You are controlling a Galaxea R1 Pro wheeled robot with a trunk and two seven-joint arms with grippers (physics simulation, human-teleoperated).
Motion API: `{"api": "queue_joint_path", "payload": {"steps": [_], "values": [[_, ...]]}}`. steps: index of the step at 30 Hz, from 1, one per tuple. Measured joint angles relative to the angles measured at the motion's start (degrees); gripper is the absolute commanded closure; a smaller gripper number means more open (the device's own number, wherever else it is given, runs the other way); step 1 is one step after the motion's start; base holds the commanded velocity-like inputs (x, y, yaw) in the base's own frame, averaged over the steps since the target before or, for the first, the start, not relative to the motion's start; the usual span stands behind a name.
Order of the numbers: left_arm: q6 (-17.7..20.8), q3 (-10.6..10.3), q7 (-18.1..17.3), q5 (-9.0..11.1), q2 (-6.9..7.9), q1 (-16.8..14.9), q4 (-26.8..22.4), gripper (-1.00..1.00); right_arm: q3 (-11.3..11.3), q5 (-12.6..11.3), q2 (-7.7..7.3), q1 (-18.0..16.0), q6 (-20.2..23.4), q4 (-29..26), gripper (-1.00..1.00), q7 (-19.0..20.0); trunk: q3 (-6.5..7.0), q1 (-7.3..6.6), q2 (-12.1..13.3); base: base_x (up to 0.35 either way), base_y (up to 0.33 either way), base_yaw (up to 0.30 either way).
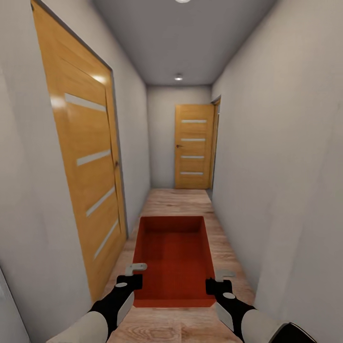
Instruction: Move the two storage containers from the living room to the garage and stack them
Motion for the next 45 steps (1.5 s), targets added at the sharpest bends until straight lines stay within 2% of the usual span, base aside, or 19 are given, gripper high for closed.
{"api": "queue_joint_path", "payload": {"steps": [45], "values": [[-0.01, -0.16, -0.05, 0.17, 0.12, 0.0, 0.0, 1.0, -0.03, 0.14, 0.12, 0.01, -0.04, -0.03, 1.0, -0.24, 0.0, 0.0, 0.0, 0.324, 0.0, -0.02]]}}
